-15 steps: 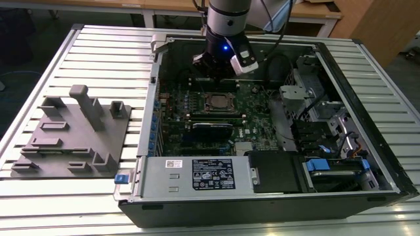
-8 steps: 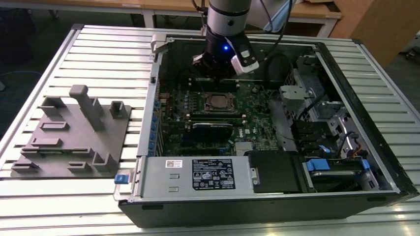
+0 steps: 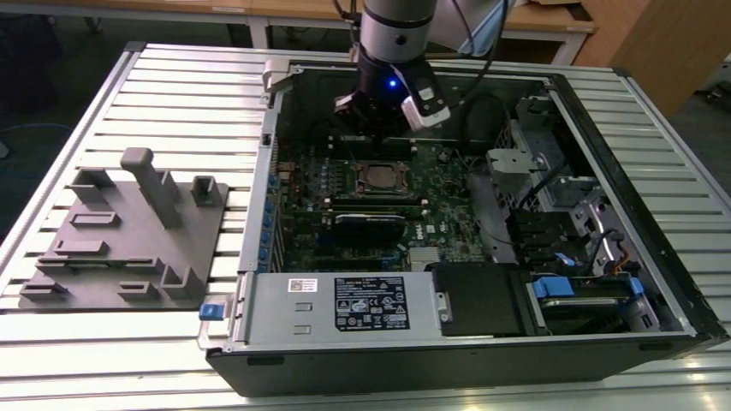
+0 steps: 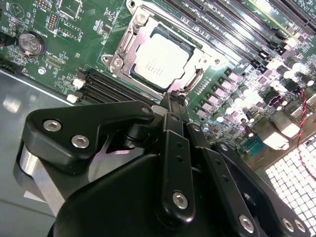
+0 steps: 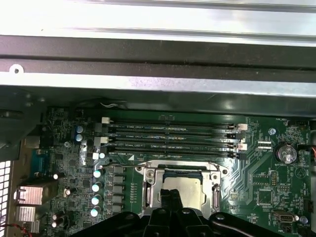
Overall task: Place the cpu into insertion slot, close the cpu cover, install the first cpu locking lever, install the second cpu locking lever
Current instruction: 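Install the first cpu locking lever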
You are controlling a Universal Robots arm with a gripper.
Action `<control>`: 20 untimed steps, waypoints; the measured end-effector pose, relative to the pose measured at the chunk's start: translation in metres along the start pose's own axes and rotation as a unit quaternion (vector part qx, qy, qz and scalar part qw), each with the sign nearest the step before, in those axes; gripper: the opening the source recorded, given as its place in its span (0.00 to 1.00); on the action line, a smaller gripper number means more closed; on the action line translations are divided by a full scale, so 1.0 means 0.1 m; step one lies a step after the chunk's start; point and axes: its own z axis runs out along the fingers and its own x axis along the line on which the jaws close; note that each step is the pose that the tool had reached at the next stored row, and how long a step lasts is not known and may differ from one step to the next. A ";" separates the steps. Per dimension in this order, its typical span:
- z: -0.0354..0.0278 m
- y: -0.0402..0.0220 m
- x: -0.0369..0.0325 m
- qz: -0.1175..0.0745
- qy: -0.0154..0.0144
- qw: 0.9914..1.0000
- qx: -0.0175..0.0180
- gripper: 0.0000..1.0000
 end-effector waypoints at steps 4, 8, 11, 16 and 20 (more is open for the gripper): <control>0.000 0.001 0.045 0.000 0.000 1.000 0.000 0.10; 0.000 0.002 0.075 0.000 0.000 1.000 0.000 0.10; 0.000 0.002 0.097 0.000 0.000 1.000 0.000 0.10; 0.000 0.002 0.097 0.000 0.000 1.000 0.000 0.10; 0.000 0.002 0.098 0.000 0.000 1.000 0.000 0.10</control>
